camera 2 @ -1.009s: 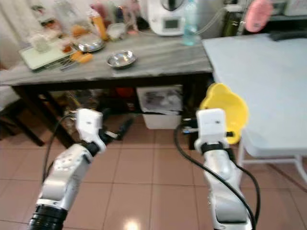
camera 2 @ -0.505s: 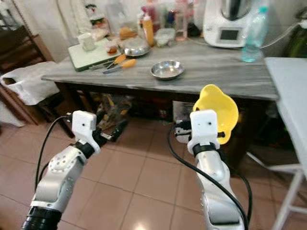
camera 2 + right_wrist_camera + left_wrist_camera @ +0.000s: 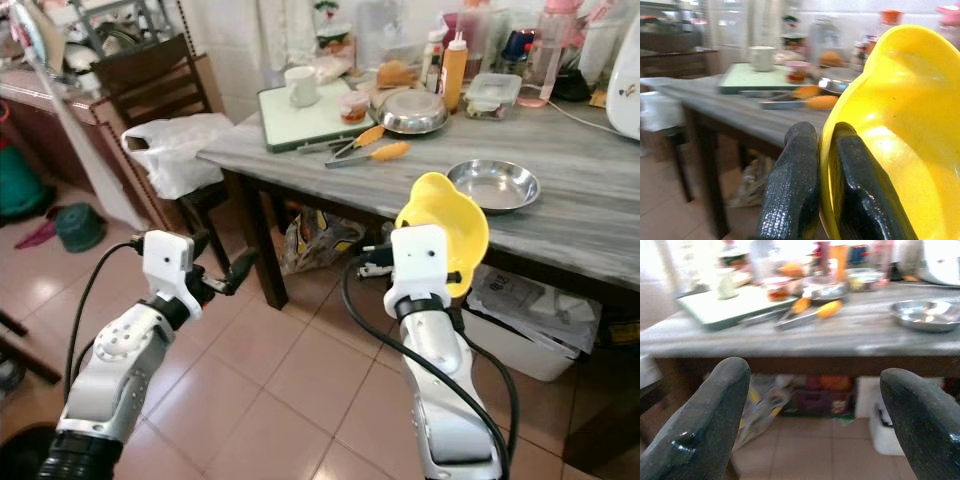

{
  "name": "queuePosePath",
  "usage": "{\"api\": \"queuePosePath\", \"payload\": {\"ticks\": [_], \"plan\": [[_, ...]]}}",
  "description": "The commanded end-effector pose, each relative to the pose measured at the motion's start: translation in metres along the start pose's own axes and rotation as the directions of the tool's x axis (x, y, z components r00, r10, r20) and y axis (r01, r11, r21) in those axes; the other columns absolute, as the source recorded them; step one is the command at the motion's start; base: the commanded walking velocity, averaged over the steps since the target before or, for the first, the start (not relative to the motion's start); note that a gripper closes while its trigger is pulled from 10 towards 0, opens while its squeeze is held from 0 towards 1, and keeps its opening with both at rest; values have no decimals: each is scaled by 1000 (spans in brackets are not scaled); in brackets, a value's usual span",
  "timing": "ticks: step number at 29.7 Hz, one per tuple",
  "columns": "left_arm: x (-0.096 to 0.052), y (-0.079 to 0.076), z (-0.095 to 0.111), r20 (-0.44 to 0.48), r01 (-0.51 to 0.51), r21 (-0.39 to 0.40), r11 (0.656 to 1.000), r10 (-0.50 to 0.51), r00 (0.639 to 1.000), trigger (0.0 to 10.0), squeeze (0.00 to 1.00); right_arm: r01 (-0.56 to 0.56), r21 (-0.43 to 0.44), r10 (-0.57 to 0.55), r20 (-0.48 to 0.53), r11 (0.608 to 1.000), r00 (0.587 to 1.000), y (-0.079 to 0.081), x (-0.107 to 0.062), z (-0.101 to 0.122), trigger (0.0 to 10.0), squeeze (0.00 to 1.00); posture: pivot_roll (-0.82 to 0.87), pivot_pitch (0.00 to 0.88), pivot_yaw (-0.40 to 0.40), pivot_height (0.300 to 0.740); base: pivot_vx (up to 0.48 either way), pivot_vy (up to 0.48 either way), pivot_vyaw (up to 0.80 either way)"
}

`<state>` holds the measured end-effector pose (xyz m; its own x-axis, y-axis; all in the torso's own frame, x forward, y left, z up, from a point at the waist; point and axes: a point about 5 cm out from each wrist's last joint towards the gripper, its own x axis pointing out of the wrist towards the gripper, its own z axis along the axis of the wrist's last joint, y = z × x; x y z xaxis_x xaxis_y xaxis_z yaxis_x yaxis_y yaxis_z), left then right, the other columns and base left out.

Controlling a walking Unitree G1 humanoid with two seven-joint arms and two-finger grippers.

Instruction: Setting the table

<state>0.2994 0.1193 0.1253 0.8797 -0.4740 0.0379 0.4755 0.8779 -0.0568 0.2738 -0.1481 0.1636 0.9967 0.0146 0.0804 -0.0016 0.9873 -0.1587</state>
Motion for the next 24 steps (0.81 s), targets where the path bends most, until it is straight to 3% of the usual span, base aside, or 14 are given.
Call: {"api": "queuePosePath", "payload": {"ticks": [1, 9, 17, 24], "plan": [[2, -2, 3, 7, 18, 14, 1000, -18, 1000, 10000, 0, 16, -2, -16, 18, 1000, 1000, -3, 0, 5, 10000, 0, -110, 1, 108, 740, 472, 0, -800], [2, -4, 3, 6, 26, 9, 1000, -26, 1000, 10000, 0, 14, -6, -13, 19, 1000, 1000, -3, 1, 6, 10000, 0, -110, 2, 107, 740, 472, 0, -800], [1, -7, 1, 0, 34, 6, 999, -34, 999, 10000, 0, 5, -11, -5, 21, 1000, 1000, -1, 1, 7, 10000, 0, -108, 4, 106, 740, 476, 0, 0], [-1, -10, -1, -6, 45, 0, 999, -45, 999, 10000, 0, -1, -17, 2, 26, 1000, 1000, 1, 2, 8, 10000, 0, -105, 3, 101, 740, 326, -296, -800]]}}
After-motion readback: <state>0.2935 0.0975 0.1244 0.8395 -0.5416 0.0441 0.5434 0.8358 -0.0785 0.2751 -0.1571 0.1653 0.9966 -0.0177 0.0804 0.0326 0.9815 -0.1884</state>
